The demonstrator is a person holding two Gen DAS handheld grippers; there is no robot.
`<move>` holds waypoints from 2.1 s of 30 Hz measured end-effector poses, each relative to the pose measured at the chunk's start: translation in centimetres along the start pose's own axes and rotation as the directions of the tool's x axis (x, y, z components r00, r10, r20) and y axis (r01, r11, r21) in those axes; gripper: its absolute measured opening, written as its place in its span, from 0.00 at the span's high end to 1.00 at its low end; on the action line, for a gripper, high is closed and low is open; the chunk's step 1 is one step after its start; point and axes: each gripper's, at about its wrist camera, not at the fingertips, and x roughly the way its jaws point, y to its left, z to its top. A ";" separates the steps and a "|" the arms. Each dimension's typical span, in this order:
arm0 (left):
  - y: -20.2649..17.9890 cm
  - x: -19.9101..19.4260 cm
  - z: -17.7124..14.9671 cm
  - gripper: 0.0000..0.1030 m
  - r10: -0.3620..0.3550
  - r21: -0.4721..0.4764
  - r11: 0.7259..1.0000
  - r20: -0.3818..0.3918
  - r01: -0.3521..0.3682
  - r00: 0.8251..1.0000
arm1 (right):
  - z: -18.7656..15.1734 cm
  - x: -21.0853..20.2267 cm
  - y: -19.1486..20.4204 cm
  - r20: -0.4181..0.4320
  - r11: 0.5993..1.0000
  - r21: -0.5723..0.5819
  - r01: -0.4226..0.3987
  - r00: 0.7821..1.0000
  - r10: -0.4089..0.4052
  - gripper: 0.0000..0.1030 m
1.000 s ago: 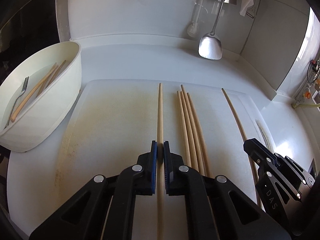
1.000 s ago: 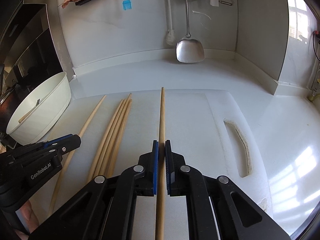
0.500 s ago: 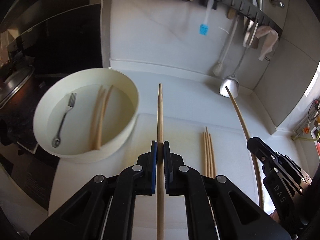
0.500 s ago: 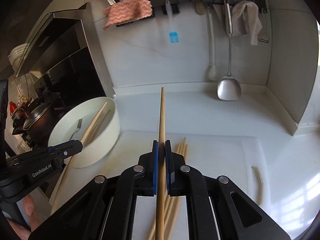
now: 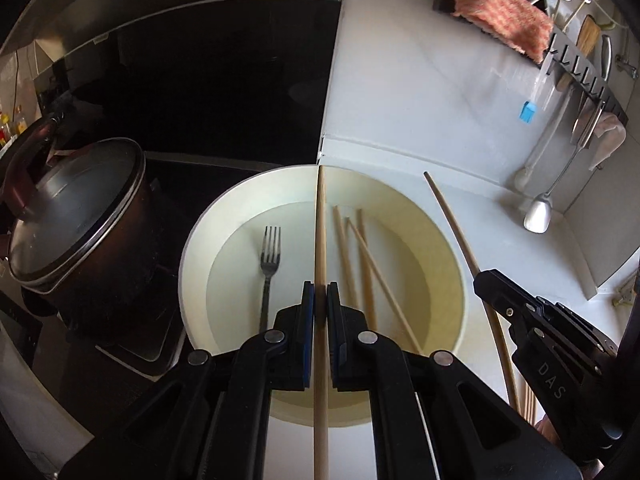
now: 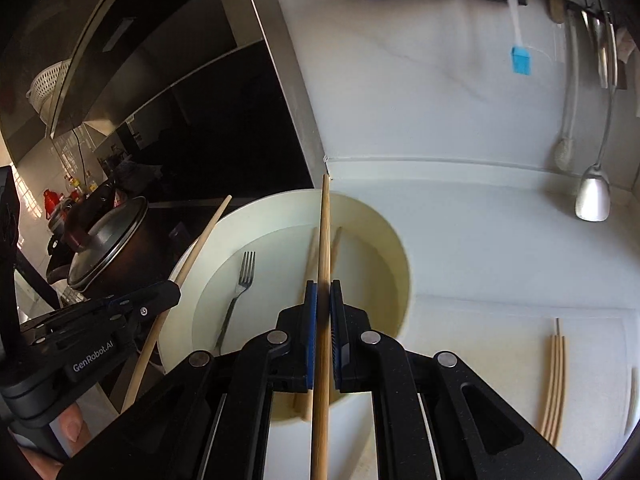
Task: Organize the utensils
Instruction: 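Carry both held chopsticks over the white basin with both grippers, then open both grippers to drop the chopsticks into the basin, then move both tools back over the remaining chopsticks on the board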
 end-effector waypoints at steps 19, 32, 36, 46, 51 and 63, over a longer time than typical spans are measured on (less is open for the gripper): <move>3.5 8.8 -0.1 0.93 -0.025 -0.043 0.999 -0.182 0.017 0.983 | 0.3 11.3 1.3 -0.215 1.000 0.000 0.029 0.976 -0.028 0.94; 2.8 10.4 0.8 0.93 0.003 -0.036 0.999 -0.194 -0.010 0.981 | 1.4 13.7 0.7 -0.240 0.999 0.013 -0.041 0.970 0.043 0.93; 2.4 10.7 1.1 0.89 0.005 -0.037 0.999 -0.213 -0.013 0.977 | 1.1 14.4 -0.1 -0.331 0.996 0.059 -0.073 0.940 0.088 0.86; 3.2 8.0 1.6 0.39 0.055 -0.026 0.998 -0.159 -0.060 0.986 | 2.0 9.5 -0.8 -0.220 0.998 0.046 -0.046 0.974 0.055 0.57; 3.6 5.8 1.5 0.25 0.061 -0.018 0.998 -0.131 -0.064 0.989 | 1.6 6.4 -0.4 -0.161 0.999 0.027 -0.019 0.987 0.023 0.48; 1.0 0.3 0.1 0.07 0.000 0.088 0.996 -0.062 0.006 0.998 | -3.0 -3.3 -2.2 -0.061 0.981 0.138 0.133 0.990 -0.125 0.38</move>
